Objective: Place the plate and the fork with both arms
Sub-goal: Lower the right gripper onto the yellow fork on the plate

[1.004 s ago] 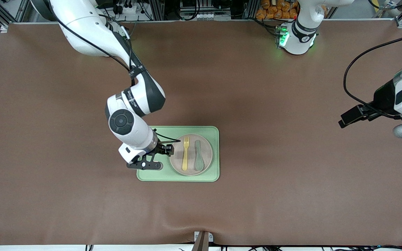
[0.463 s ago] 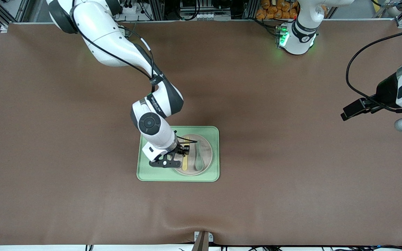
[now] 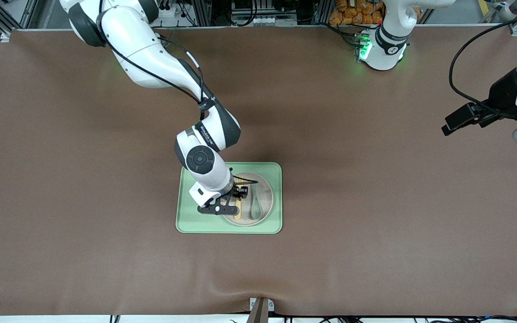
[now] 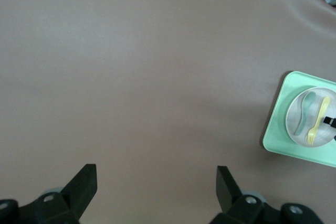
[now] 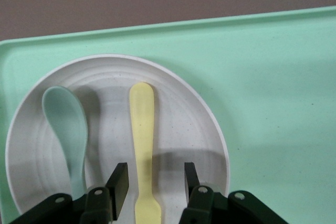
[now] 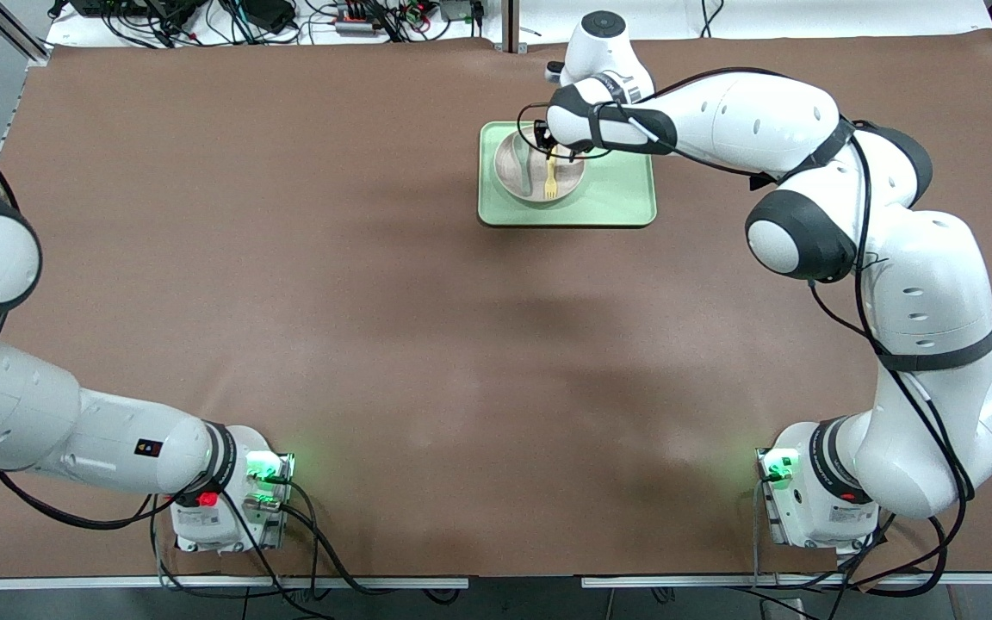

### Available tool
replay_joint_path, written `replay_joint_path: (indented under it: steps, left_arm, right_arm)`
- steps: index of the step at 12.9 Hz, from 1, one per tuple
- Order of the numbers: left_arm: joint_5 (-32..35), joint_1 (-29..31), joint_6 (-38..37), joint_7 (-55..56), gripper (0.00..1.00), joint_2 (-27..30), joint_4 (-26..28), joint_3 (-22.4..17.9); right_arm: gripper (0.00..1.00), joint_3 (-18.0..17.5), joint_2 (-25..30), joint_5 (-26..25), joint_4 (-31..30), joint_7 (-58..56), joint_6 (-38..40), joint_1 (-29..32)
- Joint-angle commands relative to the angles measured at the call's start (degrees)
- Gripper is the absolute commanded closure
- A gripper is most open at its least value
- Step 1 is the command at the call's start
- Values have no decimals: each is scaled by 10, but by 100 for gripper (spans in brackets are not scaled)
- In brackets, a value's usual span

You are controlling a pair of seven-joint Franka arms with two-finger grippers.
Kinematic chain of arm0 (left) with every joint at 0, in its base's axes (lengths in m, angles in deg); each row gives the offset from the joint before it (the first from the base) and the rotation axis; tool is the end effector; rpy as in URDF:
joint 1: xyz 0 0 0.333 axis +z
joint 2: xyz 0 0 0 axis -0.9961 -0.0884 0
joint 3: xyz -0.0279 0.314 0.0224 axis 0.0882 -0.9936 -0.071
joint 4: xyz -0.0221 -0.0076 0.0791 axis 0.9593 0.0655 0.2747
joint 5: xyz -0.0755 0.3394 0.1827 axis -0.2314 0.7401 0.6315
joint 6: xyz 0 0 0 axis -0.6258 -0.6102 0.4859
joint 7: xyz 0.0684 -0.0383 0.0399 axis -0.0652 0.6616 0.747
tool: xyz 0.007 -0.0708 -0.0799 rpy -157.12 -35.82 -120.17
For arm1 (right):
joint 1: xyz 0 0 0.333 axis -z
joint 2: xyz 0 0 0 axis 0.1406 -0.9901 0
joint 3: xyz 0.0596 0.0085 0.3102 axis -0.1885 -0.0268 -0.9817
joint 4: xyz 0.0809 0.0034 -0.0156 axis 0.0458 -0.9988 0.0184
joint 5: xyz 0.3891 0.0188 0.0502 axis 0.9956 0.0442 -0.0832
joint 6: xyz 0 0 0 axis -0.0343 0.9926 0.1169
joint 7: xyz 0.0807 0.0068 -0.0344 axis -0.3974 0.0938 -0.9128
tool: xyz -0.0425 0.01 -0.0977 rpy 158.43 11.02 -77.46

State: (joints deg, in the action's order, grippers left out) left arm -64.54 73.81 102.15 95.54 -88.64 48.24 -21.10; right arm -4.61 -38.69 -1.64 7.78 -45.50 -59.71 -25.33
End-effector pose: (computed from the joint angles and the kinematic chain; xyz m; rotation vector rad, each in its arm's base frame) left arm 0.5650 -0.0701 0.6386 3.0299 0.3760 0.0212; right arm 0.6318 0.4083 0.2195 -3.0256 0.1114 -0.0653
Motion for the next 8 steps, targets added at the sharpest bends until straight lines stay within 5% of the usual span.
replay_joint_path:
  steps: [1, 4, 8]
  left_arm:
    - [31, 4, 0, -10, 0, 34, 32, 13]
    - [34, 85, -4, -44, 0, 34, 23, 81]
    - [72, 90, -4, -74, 0, 29, 9, 84]
  right_arm:
    - [51, 6, -21, -13, 22, 20, -3, -15]
    - [56, 6, -25, -18, 23, 38, -3, -19]
    - [61, 6, -30, -18, 22, 39, -3, -23]
